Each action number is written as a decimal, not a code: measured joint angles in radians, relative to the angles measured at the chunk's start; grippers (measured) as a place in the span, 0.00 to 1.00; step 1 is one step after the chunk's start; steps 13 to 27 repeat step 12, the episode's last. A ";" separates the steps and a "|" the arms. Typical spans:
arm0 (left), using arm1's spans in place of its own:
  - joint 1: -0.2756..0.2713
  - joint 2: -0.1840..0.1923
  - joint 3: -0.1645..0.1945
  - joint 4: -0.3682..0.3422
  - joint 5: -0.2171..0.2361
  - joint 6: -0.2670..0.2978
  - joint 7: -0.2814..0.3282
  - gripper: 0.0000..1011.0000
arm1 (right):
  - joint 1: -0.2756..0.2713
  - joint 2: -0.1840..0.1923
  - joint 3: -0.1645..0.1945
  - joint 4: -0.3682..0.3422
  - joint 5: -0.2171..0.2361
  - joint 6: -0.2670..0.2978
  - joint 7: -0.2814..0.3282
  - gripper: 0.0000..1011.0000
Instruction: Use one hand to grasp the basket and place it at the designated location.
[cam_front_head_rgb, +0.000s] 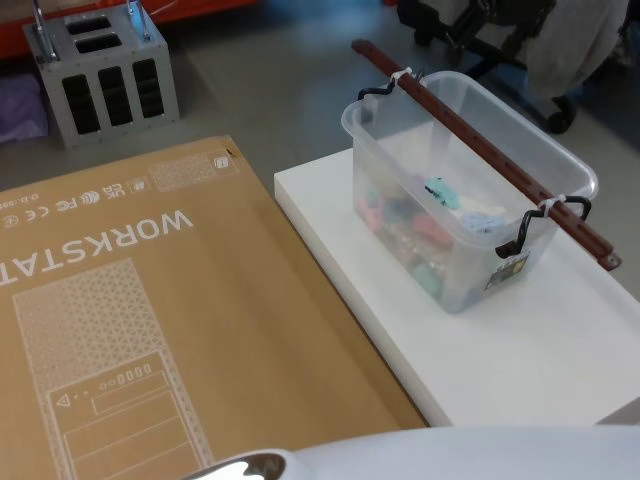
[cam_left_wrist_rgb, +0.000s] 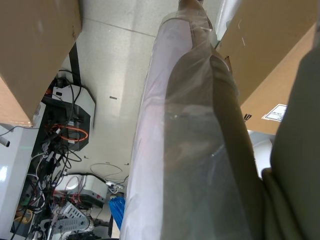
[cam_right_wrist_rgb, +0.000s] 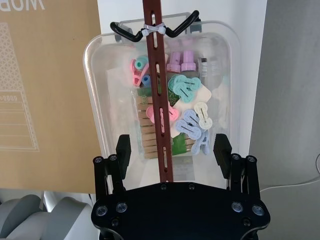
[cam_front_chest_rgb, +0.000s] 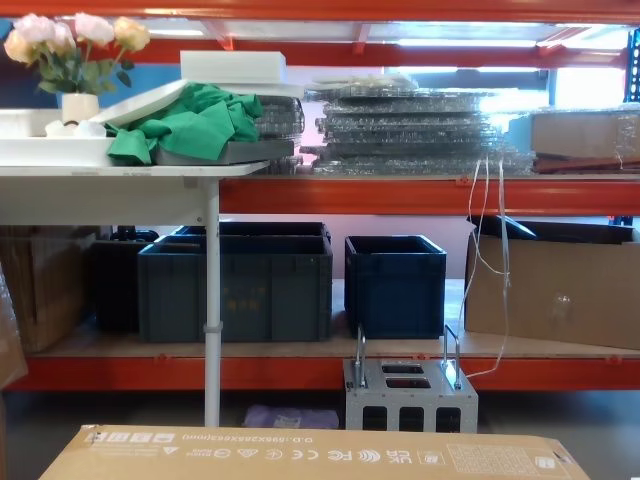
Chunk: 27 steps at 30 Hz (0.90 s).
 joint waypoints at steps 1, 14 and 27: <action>0.000 0.000 0.000 0.000 0.000 0.000 0.000 0.00 | 0.000 0.000 0.000 0.000 0.000 0.000 0.000 0.99; 0.000 0.000 0.000 0.000 0.000 0.000 0.000 0.00 | 0.000 0.000 0.000 0.000 0.000 0.000 0.000 0.99; 0.000 0.000 0.000 0.000 0.000 0.000 0.000 0.00 | 0.000 0.000 0.000 0.000 0.000 0.000 0.000 0.99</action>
